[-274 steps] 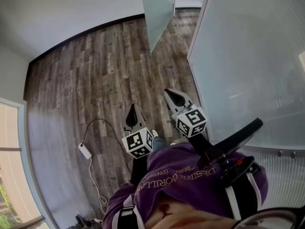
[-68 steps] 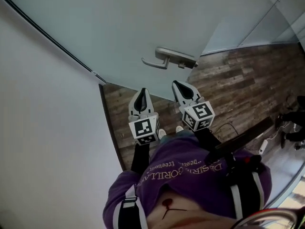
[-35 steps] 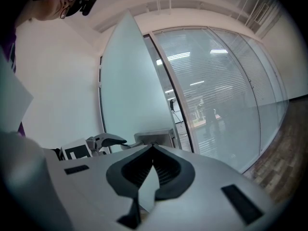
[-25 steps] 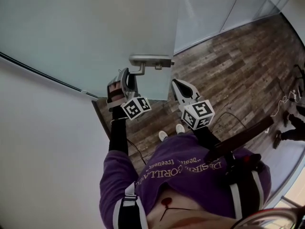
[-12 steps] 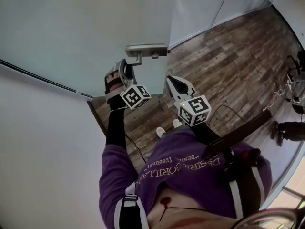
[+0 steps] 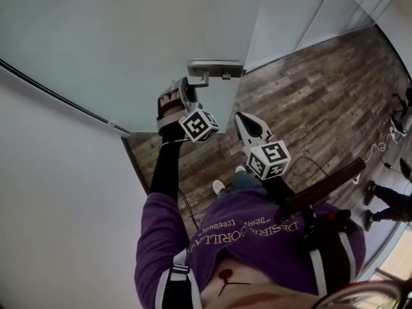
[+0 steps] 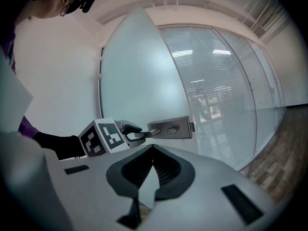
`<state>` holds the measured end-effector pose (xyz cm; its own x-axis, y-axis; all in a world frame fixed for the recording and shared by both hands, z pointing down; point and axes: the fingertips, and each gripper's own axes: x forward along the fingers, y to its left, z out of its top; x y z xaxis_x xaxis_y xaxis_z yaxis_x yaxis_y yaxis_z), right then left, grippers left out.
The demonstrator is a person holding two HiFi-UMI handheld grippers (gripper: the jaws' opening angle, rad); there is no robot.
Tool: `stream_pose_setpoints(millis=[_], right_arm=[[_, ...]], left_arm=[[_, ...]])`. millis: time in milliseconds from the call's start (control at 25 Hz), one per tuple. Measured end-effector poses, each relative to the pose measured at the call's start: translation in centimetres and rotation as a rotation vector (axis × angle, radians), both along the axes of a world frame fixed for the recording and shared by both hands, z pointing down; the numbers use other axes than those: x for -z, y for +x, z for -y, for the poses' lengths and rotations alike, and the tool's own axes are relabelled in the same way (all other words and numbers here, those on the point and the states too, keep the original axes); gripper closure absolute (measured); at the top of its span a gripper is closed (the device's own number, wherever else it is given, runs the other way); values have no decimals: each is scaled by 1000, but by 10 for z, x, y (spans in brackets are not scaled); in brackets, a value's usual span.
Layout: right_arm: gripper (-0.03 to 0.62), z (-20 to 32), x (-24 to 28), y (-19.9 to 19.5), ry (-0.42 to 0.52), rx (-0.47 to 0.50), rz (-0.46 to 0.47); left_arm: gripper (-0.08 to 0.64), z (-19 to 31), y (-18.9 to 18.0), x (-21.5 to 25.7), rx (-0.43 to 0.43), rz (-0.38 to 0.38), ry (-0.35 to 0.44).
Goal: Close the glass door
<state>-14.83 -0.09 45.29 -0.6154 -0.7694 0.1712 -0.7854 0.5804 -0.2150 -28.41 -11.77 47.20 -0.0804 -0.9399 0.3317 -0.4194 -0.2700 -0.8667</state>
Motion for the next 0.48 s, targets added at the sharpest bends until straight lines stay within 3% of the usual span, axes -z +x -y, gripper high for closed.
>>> stream_pose_setpoints(millis=[480], right_arm=[[595,18,-15,-5,20,43,23]], left_arm=[[420,0,-13,-17,52,-2,-5]])
